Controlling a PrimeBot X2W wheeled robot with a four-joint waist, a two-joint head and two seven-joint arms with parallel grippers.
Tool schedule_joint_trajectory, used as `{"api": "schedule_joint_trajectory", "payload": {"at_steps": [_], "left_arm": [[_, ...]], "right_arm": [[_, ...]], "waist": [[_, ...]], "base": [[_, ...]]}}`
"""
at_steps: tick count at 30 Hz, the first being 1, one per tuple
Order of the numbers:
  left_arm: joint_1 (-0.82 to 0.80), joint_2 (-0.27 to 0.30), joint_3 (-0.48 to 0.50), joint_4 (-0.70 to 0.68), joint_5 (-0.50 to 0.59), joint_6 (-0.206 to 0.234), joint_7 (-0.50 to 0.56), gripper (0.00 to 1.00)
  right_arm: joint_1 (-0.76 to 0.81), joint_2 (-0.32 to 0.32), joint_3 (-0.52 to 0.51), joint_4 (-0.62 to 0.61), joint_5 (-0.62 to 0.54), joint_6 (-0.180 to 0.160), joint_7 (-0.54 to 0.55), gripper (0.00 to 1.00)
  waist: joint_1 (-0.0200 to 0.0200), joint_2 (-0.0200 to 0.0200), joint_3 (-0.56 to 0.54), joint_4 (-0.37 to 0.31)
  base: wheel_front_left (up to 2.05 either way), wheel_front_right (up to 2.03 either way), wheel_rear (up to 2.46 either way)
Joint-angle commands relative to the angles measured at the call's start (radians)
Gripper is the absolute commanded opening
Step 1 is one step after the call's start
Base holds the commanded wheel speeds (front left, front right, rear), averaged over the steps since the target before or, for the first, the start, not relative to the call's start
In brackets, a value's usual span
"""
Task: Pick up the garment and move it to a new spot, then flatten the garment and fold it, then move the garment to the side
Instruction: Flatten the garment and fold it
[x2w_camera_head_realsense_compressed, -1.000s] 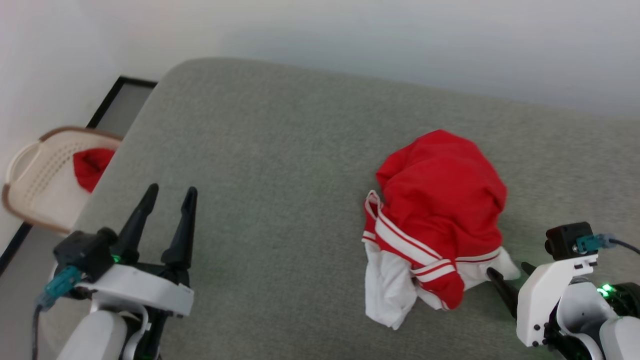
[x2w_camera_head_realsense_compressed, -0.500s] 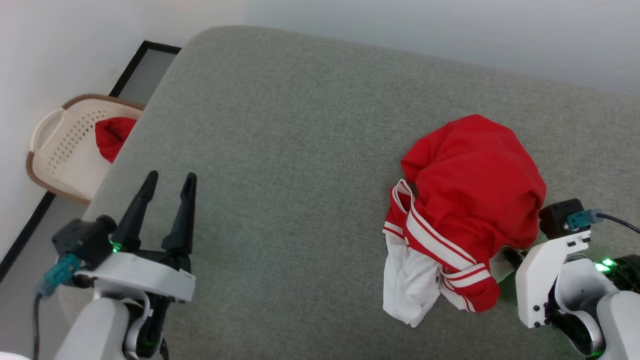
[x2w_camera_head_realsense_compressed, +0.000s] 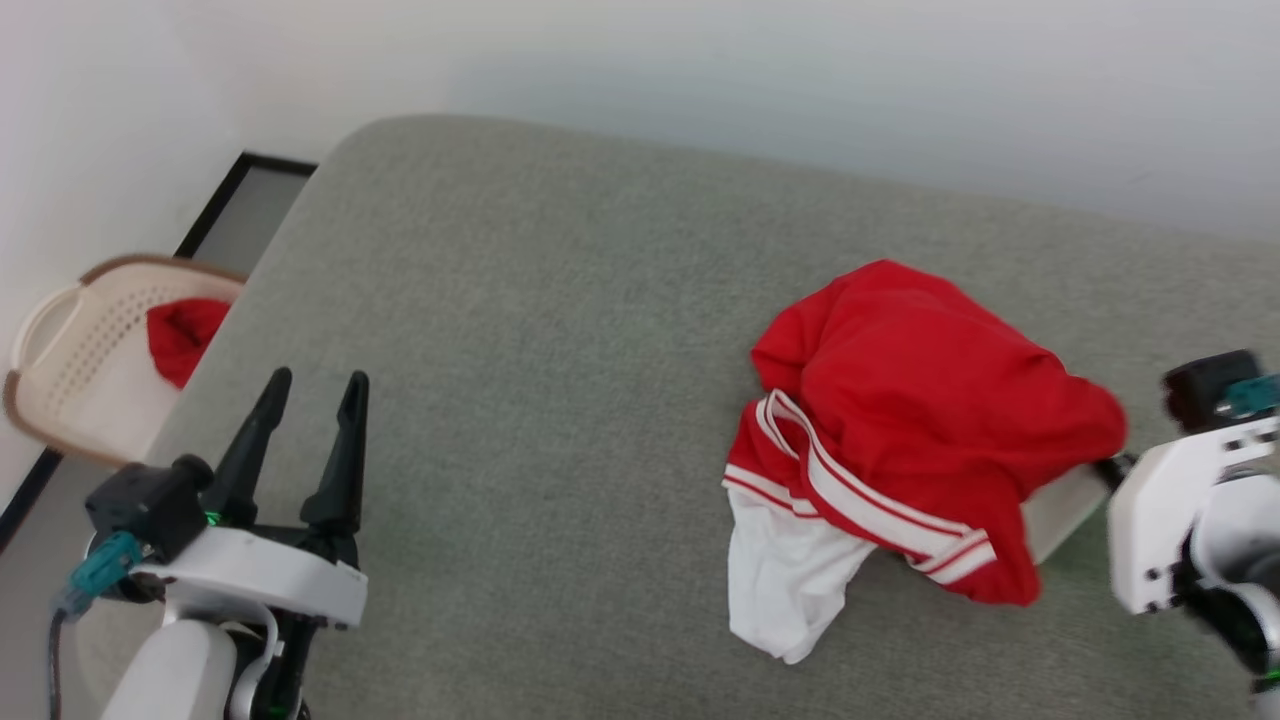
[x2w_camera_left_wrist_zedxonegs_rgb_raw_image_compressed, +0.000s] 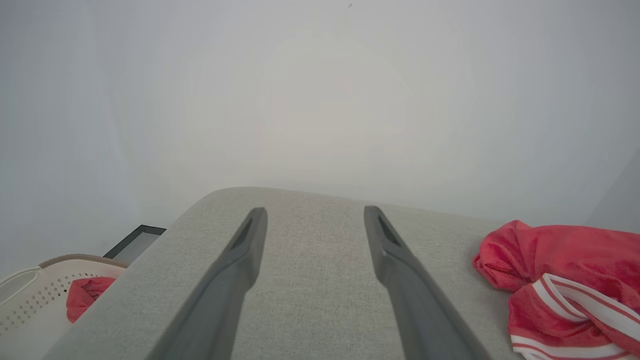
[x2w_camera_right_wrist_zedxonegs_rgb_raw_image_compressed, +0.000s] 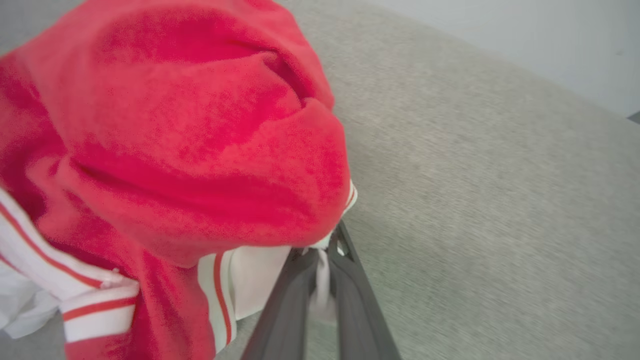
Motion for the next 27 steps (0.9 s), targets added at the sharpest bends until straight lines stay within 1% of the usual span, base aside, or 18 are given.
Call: {"api": "schedule_joint_trajectory", "payload": {"at_steps": [1, 9, 16, 22, 27], "left_arm": [[0.014, 0.007, 0.002, 0.002, 0.005, -0.004, -0.003, 1.0], [0.036, 0.023, -0.012, -0.002, -0.003, -0.007, -0.003, 1.0], [0.025, 0.024, -0.034, -0.005, -0.007, -0.006, -0.003, 1.0], [0.004, 0.026, -0.055, 0.001, -0.009, -0.006, -0.003, 1.0], [-0.004, 0.031, -0.065, 0.009, -0.014, -0.007, -0.003, 1.0]], "right_arm": [[-0.014, -0.014, -0.02, -0.006, 0.001, -0.001, 0.002, 0.0], [-0.015, -0.081, -0.113, -0.002, -0.031, -0.001, -0.006, 0.0], [-0.003, -0.107, -0.208, 0.084, -0.063, -0.001, -0.058, 0.0], [-0.001, -0.084, -0.295, 0.203, -0.106, -0.001, -0.111, 0.0], [0.002, -0.058, -0.344, 0.286, -0.14, -0.001, -0.149, 0.0]], "waist": [[0.0, 0.0, -0.04, -0.035], [0.0, 0.0, -0.075, -0.077], [0.0, 0.0, -0.069, -0.083], [0.0, 0.0, -0.054, -0.069], [0.0, 0.0, -0.048, -0.062]], "base": [[0.0, 0.0, 0.0], [0.0, 0.0, 0.0], [0.0, 0.0, 0.0], [0.0, 0.0, 0.0], [0.0, 0.0, 0.0]]}}
